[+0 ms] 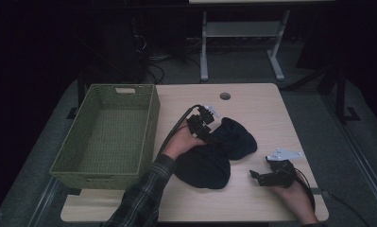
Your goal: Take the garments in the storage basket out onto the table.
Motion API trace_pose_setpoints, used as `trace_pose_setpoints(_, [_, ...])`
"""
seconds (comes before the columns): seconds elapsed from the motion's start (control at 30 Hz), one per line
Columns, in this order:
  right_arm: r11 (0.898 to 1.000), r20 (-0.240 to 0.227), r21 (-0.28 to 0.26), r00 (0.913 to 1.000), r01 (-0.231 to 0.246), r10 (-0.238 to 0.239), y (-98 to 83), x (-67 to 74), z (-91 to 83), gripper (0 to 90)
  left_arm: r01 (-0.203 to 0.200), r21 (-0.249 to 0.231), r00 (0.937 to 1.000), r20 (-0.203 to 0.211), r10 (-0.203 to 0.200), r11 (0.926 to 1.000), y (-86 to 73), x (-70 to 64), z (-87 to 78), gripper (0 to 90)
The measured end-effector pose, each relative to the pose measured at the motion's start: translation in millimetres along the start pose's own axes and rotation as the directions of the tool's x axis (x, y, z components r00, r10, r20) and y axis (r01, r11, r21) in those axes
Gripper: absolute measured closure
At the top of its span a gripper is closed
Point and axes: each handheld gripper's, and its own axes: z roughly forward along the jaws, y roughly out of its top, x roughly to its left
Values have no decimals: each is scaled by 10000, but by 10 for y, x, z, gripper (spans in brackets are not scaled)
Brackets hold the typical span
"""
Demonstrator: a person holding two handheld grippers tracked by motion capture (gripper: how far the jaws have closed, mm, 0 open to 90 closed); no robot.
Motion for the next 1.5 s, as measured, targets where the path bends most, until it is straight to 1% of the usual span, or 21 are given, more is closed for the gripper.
trace_pose_setpoints(0.1, [10000,4,1,10000,17,-17,0,-1,0,130,-3,-68,10000,-85,3,10000,-5,-35,-66,340])
trace_pose_setpoints(0.13, [10000,6,-1,10000,22,-22,0,-2,0,130,-77,-111,9999,-109,76,9999,-27,-84,-141,370])
trace_pose_setpoints(0.17, [10000,-4,10,10000,-23,23,0,1,-1,130,-77,-111,9999,-109,76,9999,-27,-84,-141,426])
trace_pose_setpoints(0.23, [10000,6,8,10000,8,-8,0,-1,0,130,-157,-107,9999,-31,156,9998,-92,-143,-217,520])
trace_pose_setpoints(0.3, [10000,8,5,10000,12,-12,0,-1,0,130,-107,-121,9999,-28,107,9999,-131,-169,-242,616])
trace_pose_setpoints(0.37, [10000,6,7,10000,8,-8,0,-1,0,130,-43,-239,9999,134,46,9997,-241,-225,-300,728])
trace_pose_setpoints(0.43, [10000,7,8,10000,6,-6,0,-1,0,130,-69,-218,9998,203,74,9997,-312,-261,-326,820])
trace_pose_setpoints(0.5, [10000,7,6,10000,12,-12,0,-1,0,130,-112,-132,9998,141,114,9999,-381,-297,-330,891])
trace_pose_setpoints(0.57, [10000,7,7,10000,7,-7,0,0,0,130,-89,-48,9999,125,90,9999,-405,-312,-326,900])
trace_pose_setpoints(0.6, [10000,8,7,10000,7,-7,0,0,-1,130,-14,41,10000,14,14,10000,-480,-360,-305,900])
trace_pose_setpoints(0.63, [10000,9,8,10000,3,-3,0,0,0,130,-50,72,10000,-65,50,10000,-513,-382,-295,900])
trace_pose_setpoints(0.73, [10000,8,2,10000,14,-14,0,-1,0,130,73,-68,9998,-200,-74,10000,-618,-450,-254,895])
trace_pose_setpoints(0.8, [10000,8,3,10000,14,-14,0,-1,0,130,69,-5,9998,-210,-69,10000,-652,-464,-243,884])
trace_pose_setpoints(0.9, [10000,6,7,10000,3,-3,0,0,0,130,318,-54,9981,-525,-320,9995,-776,-537,-191,884])
trace_pose_setpoints(0.97, [10000,7,-1,10000,17,-17,0,-1,0,130,290,44,9982,-522,-288,9996,-817,-558,-177,887])
trace_pose_setpoints(1.0, [10000,7,3,10000,11,-11,0,-1,0,130,280,182,9983,-525,-270,9994,-885,-594,-152,887])
trace_pose_setpoints(1.1, [10000,7,5,10000,14,-14,0,-1,0,130,249,332,9981,-575,-230,9991,-975,-636,-109,894])
trace_pose_setpoints(1.13, [10000,8,6,10000,11,-11,0,-1,0,130,249,332,9981,-575,-230,9991,-975,-636,-109,894])
trace_pose_setpoints(1.27, [10000,6,22,10000,23,-23,1,-1,-2,130,52,573,9980,-638,-15,9983,-1099,-676,-53,895])
trace_pose_setpoints(1.37, [10000,1,22,10000,20,-20,1,-1,-1,130,63,640,9977,-674,-20,9979,-1154,-665,-3,898])
trace_pose_setpoints(1.5, [9999,35,127,10000,-18,17,7,-1,-12,143,95,389,9983,-574,-73,9992,-1204,-648,1,899])
